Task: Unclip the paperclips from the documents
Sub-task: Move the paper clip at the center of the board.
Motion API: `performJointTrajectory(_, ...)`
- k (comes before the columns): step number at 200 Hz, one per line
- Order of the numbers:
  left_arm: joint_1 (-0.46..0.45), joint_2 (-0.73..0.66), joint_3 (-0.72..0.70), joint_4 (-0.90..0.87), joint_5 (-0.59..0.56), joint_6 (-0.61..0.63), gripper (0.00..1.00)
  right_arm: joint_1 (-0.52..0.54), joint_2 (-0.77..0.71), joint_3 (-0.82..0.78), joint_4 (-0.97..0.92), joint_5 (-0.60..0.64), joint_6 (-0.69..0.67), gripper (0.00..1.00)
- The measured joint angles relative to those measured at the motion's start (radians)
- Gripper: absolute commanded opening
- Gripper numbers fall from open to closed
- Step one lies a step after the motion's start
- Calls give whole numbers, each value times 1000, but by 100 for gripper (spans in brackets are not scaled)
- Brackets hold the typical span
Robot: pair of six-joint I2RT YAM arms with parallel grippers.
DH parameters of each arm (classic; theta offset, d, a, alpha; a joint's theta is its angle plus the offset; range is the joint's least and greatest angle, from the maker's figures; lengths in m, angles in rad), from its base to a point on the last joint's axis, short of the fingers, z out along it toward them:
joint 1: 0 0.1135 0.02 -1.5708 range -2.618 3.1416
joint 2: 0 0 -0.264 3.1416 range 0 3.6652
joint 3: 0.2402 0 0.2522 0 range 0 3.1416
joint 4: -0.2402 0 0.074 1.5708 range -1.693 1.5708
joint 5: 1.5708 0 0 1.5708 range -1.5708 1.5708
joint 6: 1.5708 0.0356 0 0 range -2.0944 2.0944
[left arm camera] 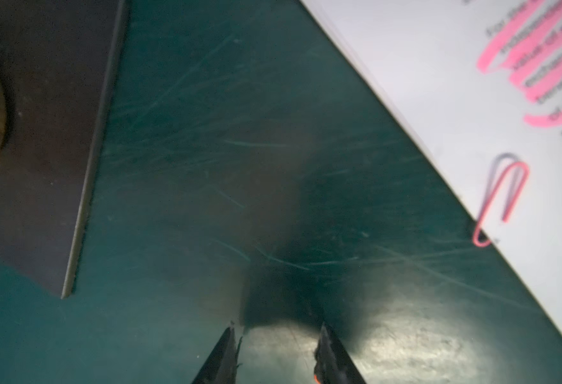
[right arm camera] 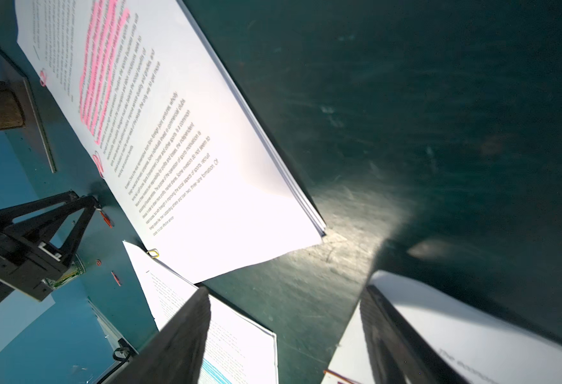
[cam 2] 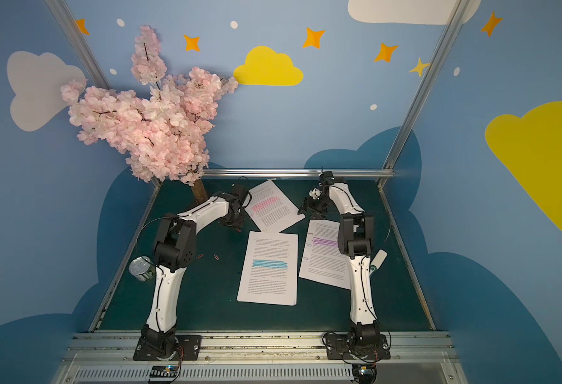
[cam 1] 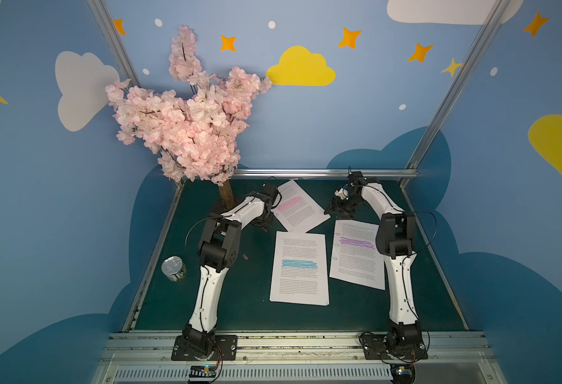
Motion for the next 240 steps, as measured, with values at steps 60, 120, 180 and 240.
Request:
performJointTrajectory(60, 57, -86, -119, -76, -14, -80, 39, 12, -5, -17, -1, -21, -3, 72)
performJointTrajectory(120, 27, -10, 210, -223, 185, -180, 46, 34, -19, -49, -2, -47, -2, 65)
performJointTrajectory(180, 0, 217, 506, -388, 300, -316, 37, 40, -89, -142, -2, -68, -8, 64)
performJointTrajectory(240, 37, 263, 529, -488, 345, -508, 29, 40, -148, -248, 21, -79, -13, 63)
